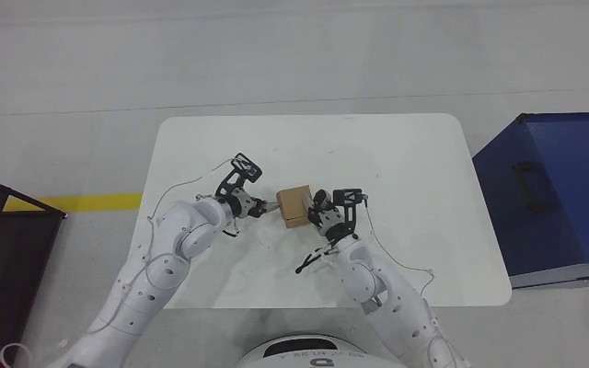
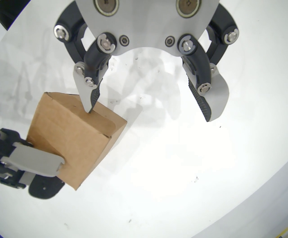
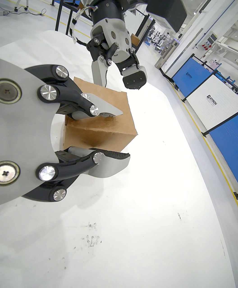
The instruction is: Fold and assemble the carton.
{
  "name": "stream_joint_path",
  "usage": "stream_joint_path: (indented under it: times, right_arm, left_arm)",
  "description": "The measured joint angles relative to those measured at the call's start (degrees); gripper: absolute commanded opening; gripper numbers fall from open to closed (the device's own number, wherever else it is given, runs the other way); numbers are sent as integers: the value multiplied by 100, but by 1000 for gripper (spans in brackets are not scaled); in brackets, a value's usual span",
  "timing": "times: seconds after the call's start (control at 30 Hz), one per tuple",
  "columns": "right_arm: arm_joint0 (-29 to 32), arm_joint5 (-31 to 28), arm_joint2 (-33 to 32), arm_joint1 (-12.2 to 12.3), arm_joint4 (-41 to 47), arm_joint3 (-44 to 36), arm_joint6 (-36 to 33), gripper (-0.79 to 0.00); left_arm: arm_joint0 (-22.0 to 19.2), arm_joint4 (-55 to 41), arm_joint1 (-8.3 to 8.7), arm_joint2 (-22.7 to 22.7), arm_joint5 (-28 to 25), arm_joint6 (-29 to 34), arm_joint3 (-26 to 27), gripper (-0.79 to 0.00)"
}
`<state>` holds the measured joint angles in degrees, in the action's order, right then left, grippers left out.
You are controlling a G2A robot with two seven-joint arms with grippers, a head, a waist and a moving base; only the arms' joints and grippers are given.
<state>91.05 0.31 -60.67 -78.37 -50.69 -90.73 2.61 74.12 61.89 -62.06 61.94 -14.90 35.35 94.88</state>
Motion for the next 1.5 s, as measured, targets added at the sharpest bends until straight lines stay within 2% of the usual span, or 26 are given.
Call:
stream_joint_path:
  times: [0.4,0.67,0.83,1.07,1.5]
  right_arm:
    - [45,-35,0,4,-62,-36,9,-459]
    - [46,-145,-62,5,177,-56,-83,-465]
    - [67,-577,-215,29,715,-91,-368,-456]
    - [-6,-1168,-564,100,1640,-94,-1214,-449]
    - [-62,-1217,-659,145,1884,-63,-1454,-440]
  left_arm:
    - [-44,24,-40,-96,2,80,-4,0]
    - [98,-209,-1,193,-84,93,229,0]
    - [203,-298,22,304,-178,127,370,0]
    - [254,-368,29,370,-205,127,443,0]
    - [408,-180,98,716,-289,134,389,0]
